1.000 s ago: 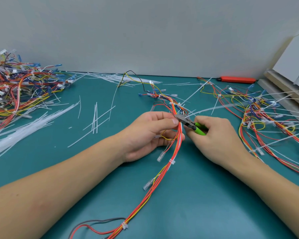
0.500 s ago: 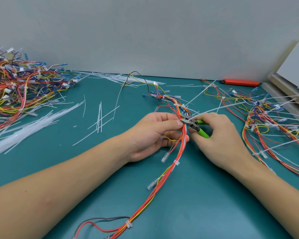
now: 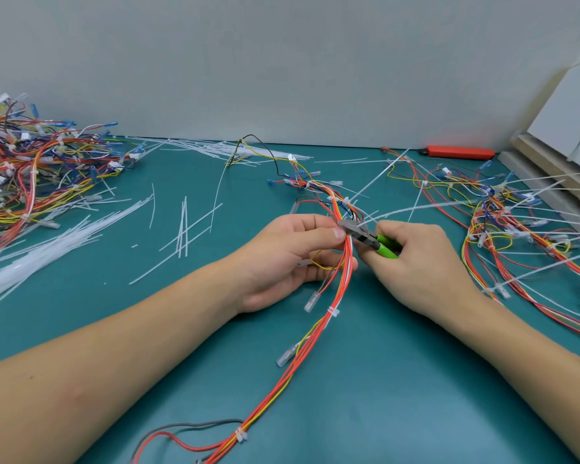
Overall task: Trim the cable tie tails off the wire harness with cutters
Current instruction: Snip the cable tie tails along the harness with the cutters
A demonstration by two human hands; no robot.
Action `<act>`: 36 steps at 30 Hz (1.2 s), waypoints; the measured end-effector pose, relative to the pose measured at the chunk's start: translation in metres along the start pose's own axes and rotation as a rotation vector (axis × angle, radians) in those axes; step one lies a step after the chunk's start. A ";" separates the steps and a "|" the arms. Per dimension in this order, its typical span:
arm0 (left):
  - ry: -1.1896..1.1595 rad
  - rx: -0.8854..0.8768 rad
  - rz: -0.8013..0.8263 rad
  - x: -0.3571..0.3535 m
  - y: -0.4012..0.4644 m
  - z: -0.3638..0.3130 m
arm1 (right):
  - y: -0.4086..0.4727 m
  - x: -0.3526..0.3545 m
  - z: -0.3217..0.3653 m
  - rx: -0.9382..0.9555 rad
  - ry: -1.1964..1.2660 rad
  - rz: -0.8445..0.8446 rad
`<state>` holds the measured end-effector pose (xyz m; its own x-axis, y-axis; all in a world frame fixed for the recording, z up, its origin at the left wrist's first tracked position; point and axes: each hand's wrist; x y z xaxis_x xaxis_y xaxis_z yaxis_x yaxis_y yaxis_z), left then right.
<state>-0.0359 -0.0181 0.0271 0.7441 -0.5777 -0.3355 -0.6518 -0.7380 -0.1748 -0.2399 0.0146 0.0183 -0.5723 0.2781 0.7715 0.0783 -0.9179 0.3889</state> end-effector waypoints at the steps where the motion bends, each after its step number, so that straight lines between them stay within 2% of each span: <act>1: 0.000 0.000 -0.001 0.000 0.000 0.000 | 0.000 -0.001 0.001 -0.004 -0.010 0.008; 25: 0.005 0.006 -0.014 0.000 0.000 -0.001 | 0.000 0.001 0.001 0.039 0.012 0.010; 36: 0.007 0.005 0.006 -0.001 -0.001 -0.001 | -0.004 -0.002 -0.001 -0.012 0.007 -0.021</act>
<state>-0.0358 -0.0175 0.0282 0.7413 -0.5846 -0.3297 -0.6569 -0.7327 -0.1779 -0.2393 0.0173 0.0148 -0.5793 0.2953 0.7597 0.0567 -0.9152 0.3989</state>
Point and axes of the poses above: each hand's wrist, its own y-axis towards the middle knuckle, its own x-axis out of the back of the hand, z = x × y, and after that the axes turned 6 degrees about x, right-handed
